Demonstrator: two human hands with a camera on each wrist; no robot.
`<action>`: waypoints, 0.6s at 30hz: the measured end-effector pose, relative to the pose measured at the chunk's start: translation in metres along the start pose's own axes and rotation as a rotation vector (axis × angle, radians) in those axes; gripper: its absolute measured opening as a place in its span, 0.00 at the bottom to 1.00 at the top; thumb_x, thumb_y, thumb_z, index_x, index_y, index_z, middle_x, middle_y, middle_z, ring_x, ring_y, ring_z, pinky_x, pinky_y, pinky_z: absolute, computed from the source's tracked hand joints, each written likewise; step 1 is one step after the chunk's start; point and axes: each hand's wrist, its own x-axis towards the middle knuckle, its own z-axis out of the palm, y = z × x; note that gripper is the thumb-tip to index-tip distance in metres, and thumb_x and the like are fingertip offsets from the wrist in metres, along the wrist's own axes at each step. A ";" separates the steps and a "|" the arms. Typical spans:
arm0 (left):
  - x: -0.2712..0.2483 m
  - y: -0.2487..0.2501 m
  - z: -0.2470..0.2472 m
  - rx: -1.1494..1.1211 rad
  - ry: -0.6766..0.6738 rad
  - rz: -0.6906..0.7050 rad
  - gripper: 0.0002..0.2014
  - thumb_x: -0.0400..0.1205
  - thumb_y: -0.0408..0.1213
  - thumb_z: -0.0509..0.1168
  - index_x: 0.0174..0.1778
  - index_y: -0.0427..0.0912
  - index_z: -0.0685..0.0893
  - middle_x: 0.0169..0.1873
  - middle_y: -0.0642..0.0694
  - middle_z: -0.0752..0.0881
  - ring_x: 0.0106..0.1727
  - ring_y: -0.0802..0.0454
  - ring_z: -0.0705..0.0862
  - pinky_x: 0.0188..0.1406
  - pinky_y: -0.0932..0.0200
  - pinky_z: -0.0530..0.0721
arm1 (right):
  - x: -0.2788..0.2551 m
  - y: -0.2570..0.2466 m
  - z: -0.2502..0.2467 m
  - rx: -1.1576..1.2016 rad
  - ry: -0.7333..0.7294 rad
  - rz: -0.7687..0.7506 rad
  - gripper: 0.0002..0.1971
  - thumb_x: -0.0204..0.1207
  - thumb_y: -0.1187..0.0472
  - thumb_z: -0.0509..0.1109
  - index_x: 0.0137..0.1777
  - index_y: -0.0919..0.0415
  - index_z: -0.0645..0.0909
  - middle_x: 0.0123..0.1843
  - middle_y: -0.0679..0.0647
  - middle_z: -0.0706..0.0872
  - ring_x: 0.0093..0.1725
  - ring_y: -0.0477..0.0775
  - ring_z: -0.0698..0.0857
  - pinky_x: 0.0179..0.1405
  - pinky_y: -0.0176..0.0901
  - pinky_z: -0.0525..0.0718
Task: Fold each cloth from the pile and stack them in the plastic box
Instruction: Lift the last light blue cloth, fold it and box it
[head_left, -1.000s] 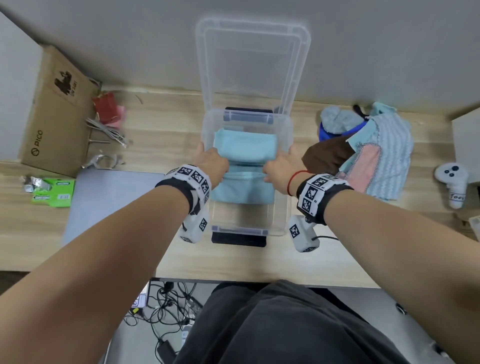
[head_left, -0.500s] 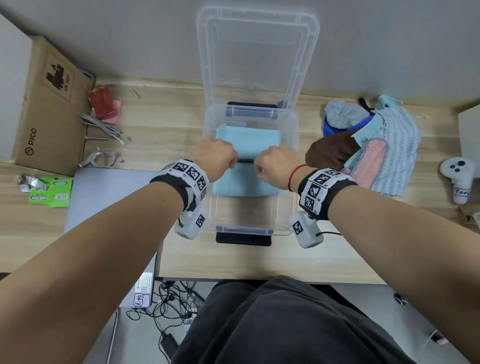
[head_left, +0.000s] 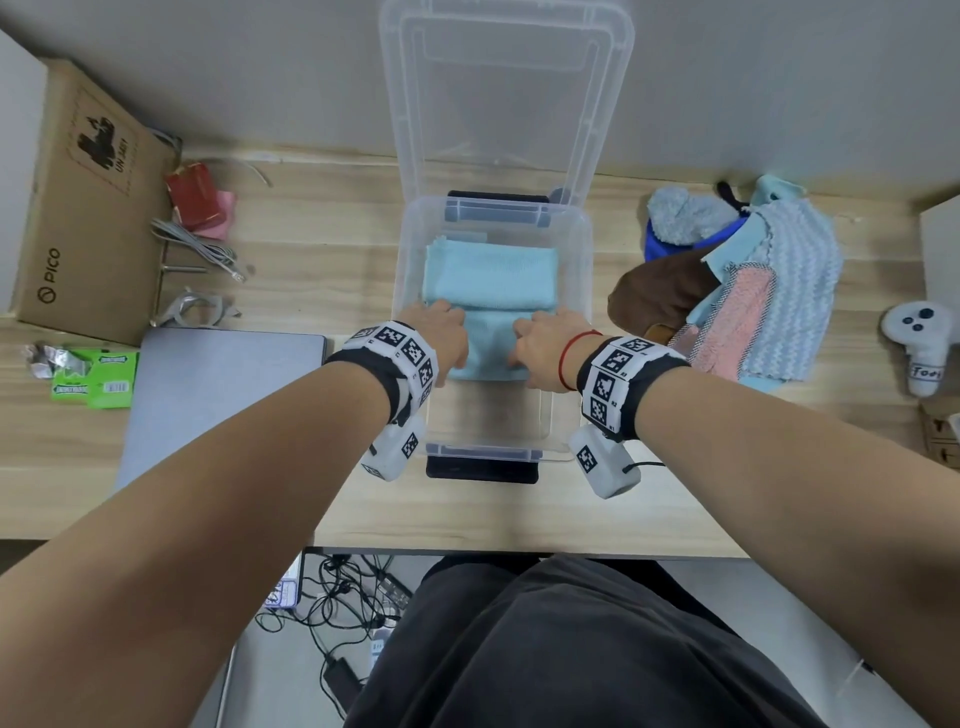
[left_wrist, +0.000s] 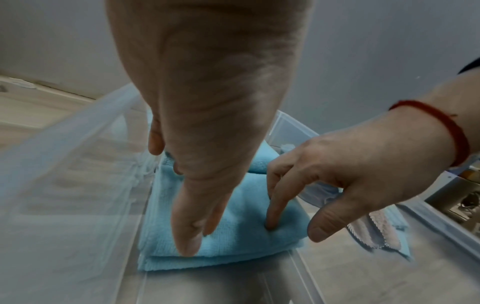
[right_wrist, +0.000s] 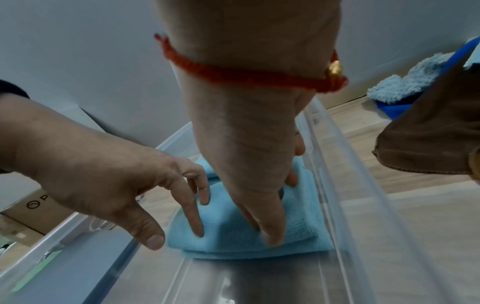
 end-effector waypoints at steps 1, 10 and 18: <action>0.000 0.000 -0.002 -0.019 0.005 -0.008 0.20 0.78 0.47 0.72 0.67 0.60 0.81 0.65 0.48 0.74 0.69 0.46 0.70 0.63 0.51 0.72 | -0.001 0.001 0.000 0.008 0.009 0.005 0.17 0.81 0.51 0.63 0.69 0.40 0.78 0.64 0.51 0.77 0.64 0.57 0.76 0.55 0.51 0.71; -0.001 -0.006 -0.074 -0.504 0.322 -0.149 0.01 0.77 0.43 0.66 0.39 0.54 0.81 0.42 0.54 0.86 0.48 0.47 0.85 0.47 0.53 0.84 | -0.046 0.064 -0.033 0.501 0.422 0.195 0.10 0.77 0.57 0.64 0.52 0.48 0.86 0.51 0.50 0.87 0.53 0.57 0.85 0.53 0.50 0.83; 0.038 0.051 -0.159 -0.736 0.579 -0.072 0.06 0.73 0.36 0.62 0.40 0.53 0.79 0.35 0.52 0.84 0.42 0.48 0.83 0.44 0.53 0.83 | -0.118 0.169 0.008 0.816 0.668 0.621 0.08 0.74 0.61 0.66 0.47 0.49 0.85 0.45 0.49 0.88 0.48 0.57 0.86 0.51 0.50 0.84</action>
